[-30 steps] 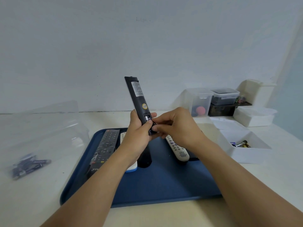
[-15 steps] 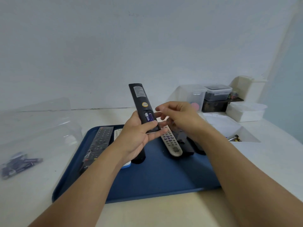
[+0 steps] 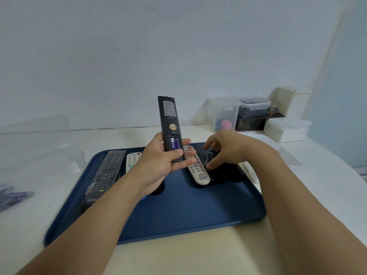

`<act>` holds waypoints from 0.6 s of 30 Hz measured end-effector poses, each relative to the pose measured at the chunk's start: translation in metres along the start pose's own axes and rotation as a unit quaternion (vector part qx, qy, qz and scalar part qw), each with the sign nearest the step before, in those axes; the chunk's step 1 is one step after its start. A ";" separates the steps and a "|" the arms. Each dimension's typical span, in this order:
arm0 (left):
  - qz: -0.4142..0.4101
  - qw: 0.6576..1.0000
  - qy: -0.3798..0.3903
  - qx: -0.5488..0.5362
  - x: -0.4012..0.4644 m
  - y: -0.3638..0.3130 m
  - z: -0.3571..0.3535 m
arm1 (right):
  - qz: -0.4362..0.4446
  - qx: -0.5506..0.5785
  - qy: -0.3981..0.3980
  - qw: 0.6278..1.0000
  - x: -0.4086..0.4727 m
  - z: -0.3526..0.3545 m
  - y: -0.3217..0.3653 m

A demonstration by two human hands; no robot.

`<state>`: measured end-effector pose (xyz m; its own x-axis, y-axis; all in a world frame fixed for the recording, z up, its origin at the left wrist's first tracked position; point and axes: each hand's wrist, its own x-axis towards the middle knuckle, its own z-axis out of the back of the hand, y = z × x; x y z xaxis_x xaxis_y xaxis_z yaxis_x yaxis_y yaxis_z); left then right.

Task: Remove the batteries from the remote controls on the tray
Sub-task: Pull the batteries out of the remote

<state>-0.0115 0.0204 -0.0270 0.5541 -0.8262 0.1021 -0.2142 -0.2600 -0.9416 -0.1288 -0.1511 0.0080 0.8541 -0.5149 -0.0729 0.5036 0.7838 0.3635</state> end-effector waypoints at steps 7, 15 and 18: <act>0.006 1.000 -0.004 -0.018 -0.002 -0.002 0.000 | 0.012 0.005 -0.035 0.999 0.002 -0.003 0.003; 0.017 1.000 0.004 -0.025 -0.003 -0.004 0.002 | 0.038 0.002 -0.059 0.998 0.010 -0.007 -0.002; 0.021 0.999 0.006 -0.029 -0.002 -0.003 0.003 | 0.025 0.022 -0.031 0.999 0.002 0.004 -0.003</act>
<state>-0.0096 0.0238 -0.0247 0.5343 -0.8427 0.0666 -0.2843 -0.2533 -0.9247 -0.1289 -0.1562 0.0106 0.8678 -0.4969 0.0033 0.4529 0.7936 0.4064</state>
